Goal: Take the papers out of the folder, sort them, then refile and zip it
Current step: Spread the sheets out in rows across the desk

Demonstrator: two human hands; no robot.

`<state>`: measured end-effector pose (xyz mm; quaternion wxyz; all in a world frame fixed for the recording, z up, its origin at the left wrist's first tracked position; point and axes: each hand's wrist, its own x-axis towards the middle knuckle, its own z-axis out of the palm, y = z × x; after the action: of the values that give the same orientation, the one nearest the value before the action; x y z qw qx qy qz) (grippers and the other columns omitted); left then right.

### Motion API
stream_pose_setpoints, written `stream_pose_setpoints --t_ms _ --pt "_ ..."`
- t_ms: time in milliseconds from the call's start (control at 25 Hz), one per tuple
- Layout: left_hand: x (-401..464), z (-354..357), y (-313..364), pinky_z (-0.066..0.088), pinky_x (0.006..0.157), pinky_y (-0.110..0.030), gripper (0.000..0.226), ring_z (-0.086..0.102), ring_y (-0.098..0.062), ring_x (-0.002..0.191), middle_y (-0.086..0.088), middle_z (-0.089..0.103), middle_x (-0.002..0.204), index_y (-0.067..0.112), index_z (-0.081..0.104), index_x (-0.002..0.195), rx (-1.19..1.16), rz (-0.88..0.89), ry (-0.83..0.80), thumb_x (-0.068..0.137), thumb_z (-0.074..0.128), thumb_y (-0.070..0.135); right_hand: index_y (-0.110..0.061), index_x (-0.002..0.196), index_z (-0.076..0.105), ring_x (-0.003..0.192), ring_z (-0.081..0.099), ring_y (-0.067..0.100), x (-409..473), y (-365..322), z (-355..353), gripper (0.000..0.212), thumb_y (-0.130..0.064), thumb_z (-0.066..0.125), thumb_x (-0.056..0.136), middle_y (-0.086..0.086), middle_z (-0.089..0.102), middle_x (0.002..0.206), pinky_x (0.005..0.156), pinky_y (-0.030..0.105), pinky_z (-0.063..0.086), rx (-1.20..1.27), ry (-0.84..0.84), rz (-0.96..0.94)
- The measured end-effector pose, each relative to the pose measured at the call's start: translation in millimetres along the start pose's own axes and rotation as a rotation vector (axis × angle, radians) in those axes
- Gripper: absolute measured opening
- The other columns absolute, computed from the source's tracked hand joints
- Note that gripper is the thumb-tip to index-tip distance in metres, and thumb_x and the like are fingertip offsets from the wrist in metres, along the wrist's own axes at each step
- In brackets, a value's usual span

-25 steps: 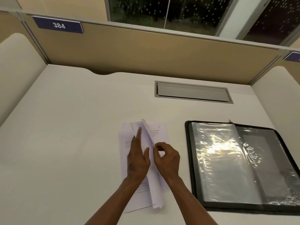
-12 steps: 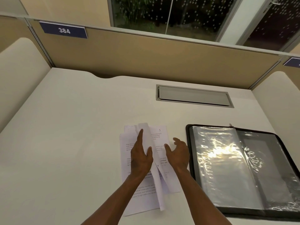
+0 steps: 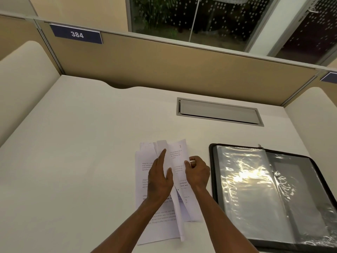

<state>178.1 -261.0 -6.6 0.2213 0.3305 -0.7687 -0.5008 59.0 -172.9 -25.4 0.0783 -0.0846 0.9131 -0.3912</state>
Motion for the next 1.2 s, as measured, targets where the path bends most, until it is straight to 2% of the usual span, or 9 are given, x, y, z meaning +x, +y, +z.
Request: stream_pose_setpoints --t_ms 120,400,560,680,760,880,1000,1120,1200 --pt "-2 1 1 0.043 0.101 -0.027 0.060 0.049 -0.009 0.127 0.002 0.046 0.151 0.028 0.033 0.152 0.053 0.023 0.019 0.096 0.051 0.036 -0.018 0.113 0.073 0.077 0.065 0.009 -9 -1 -13 0.024 -0.025 0.074 0.090 -0.008 0.068 0.085 0.071 0.024 0.052 0.057 0.096 -0.084" --pt "-1 10 2 0.034 0.089 0.004 0.068 0.050 -0.016 0.130 -0.005 0.036 0.157 0.031 0.030 0.154 0.063 0.027 -0.025 0.095 0.052 0.005 -0.018 0.093 0.075 0.067 0.068 0.003 -33 7 -90 0.006 -0.016 0.076 0.087 -0.004 0.073 0.079 0.069 0.027 0.056 0.279 0.323 0.011" --pt "-3 15 3 0.048 0.091 -0.012 0.070 0.049 -0.011 0.128 -0.001 0.024 0.163 0.026 0.033 0.154 0.089 0.048 0.002 0.092 0.055 0.002 -0.011 0.102 0.074 0.074 0.069 0.019 -37 31 -139 0.014 -0.018 0.074 0.089 0.008 0.073 0.089 0.074 0.031 0.055 0.322 0.482 0.093" --pt "-4 18 7 0.040 0.080 -0.002 0.064 0.043 0.000 0.118 0.004 0.014 0.165 0.024 0.042 0.149 0.123 0.047 0.004 0.091 0.056 0.002 -0.006 0.107 0.072 0.080 0.068 0.026 -35 41 -170 0.021 -0.017 0.074 0.089 0.008 0.071 0.094 0.083 0.041 0.057 0.371 0.610 0.170" --pt "-4 23 10 0.046 0.079 -0.009 0.054 0.052 -0.007 0.117 0.004 0.010 0.166 0.022 0.050 0.144 0.145 0.043 -0.034 0.092 0.058 0.008 -0.003 0.108 0.071 0.078 0.067 0.019 -36 41 -186 0.023 -0.015 0.074 0.089 0.008 0.070 0.096 0.082 0.038 0.058 0.411 0.660 0.170" --pt "-2 36 15 0.054 0.092 -0.030 0.047 0.049 -0.017 0.131 0.007 -0.003 0.167 0.023 0.050 0.143 0.165 0.062 -0.126 0.096 0.059 0.026 -0.002 0.109 0.069 0.079 0.067 0.009 -42 30 -207 0.023 -0.015 0.073 0.091 0.002 0.070 0.093 0.075 0.028 0.058 0.495 0.707 0.088" --pt "-1 45 19 0.038 0.112 -0.037 0.064 0.027 -0.020 0.147 0.007 -0.020 0.165 0.035 0.026 0.156 0.207 0.133 -0.308 0.098 0.053 0.045 -0.003 0.109 0.069 0.077 0.068 0.001 -47 10 -216 0.021 -0.016 0.073 0.092 -0.019 0.071 0.084 0.069 0.014 0.057 0.518 0.662 -0.060" --pt "1 43 24 0.019 0.122 -0.036 0.069 0.011 -0.013 0.152 0.008 -0.003 0.167 0.041 0.014 0.157 0.142 0.151 -0.413 0.098 0.050 0.053 -0.005 0.105 0.070 0.080 0.070 0.006 -54 -19 -213 0.021 -0.020 0.072 0.092 -0.017 0.072 0.087 0.071 0.015 0.058 0.488 0.554 -0.232" --pt "3 34 33 0.027 0.121 -0.042 0.068 0.023 -0.010 0.148 0.009 0.023 0.163 0.036 0.023 0.156 0.020 0.126 -0.374 0.097 0.052 0.054 -0.007 0.102 0.071 0.082 0.072 0.011 -60 -38 -205 0.017 -0.020 0.072 0.092 -0.014 0.073 0.090 0.071 0.019 0.059 0.443 0.476 -0.321"
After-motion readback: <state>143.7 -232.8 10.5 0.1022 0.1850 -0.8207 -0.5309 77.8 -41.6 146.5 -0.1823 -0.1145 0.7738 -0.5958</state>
